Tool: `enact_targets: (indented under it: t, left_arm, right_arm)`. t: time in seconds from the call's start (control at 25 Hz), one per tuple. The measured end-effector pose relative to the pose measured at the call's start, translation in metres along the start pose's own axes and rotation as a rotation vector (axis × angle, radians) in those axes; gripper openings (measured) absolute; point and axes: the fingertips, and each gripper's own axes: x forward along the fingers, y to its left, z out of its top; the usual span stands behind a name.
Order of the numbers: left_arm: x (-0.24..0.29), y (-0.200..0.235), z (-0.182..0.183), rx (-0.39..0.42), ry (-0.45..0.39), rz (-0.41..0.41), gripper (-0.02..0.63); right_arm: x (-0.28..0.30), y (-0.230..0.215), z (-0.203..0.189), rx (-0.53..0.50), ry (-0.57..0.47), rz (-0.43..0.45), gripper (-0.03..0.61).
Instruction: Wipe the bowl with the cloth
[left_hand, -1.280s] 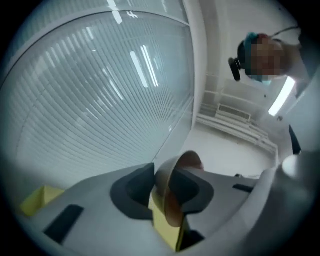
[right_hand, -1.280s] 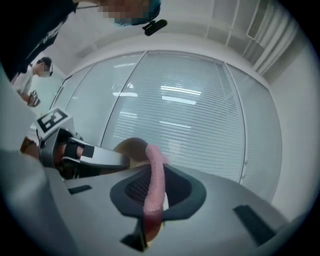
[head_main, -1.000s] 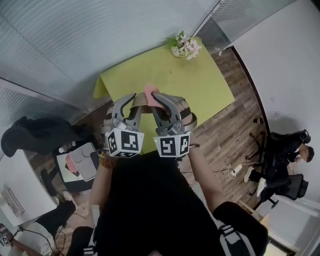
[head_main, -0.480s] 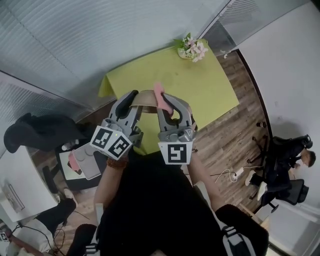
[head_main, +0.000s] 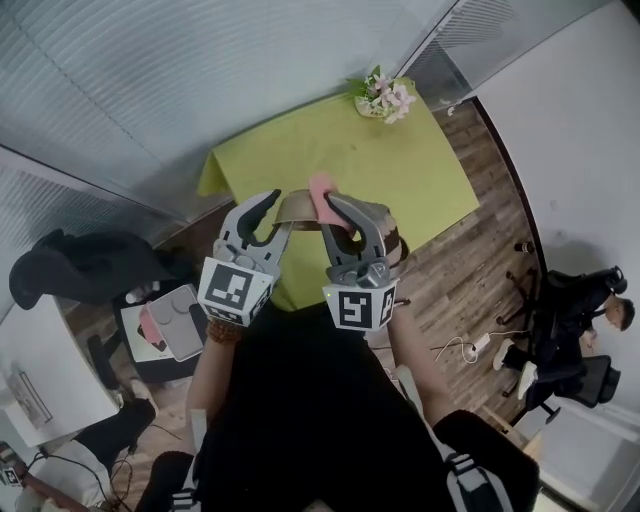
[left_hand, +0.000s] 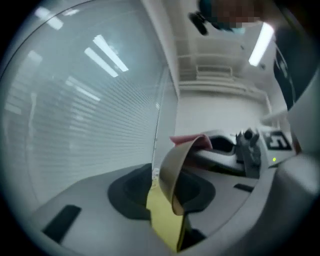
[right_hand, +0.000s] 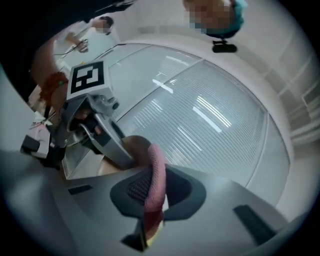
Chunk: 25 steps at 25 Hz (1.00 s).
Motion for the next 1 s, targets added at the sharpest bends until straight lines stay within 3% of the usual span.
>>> enact_targets:
  t: [0.08, 0.16, 0.28, 0.52, 0.72, 0.88, 0.96, 1.0]
  left_arm:
    - [0.004, -0.006, 0.004, 0.194, 0.061, 0.038, 0.104]
    - [0.006, -0.008, 0.009, 0.201, 0.057, 0.037, 0.086]
    - [0.001, -0.003, 0.018, 0.073, -0.012, 0.025, 0.074]
    - [-0.015, 0.0, 0.039, -0.085, -0.145, 0.03, 0.067]
    - [-0.027, 0.015, 0.046, -0.321, -0.28, 0.025, 0.071]
    - [-0.036, 0.021, 0.046, -0.577, -0.402, -0.028, 0.077]
    - [-0.031, 0.026, 0.034, -0.638, -0.387, -0.034, 0.081]
    - [-0.026, 0.026, 0.026, -0.622, -0.342, -0.042, 0.086]
  right_arm:
    - [-0.001, 0.007, 0.007, -0.086, -0.015, 0.016, 0.025]
    - [0.0, 0.006, 0.01, -0.104, -0.017, 0.004, 0.025]
    - [0.003, 0.002, 0.013, -0.083, -0.024, -0.011, 0.023]
    - [-0.005, -0.009, 0.026, 0.049, -0.072, -0.062, 0.023]
    - [-0.001, -0.012, 0.027, 0.283, -0.084, -0.066, 0.023]
    - [-0.005, -0.018, 0.03, 0.501, -0.122, -0.089, 0.023]
    - [0.0, -0.017, 0.026, 0.524, -0.104, -0.098, 0.023]
    - [0.004, -0.012, 0.019, 0.482, -0.068, -0.086, 0.023]
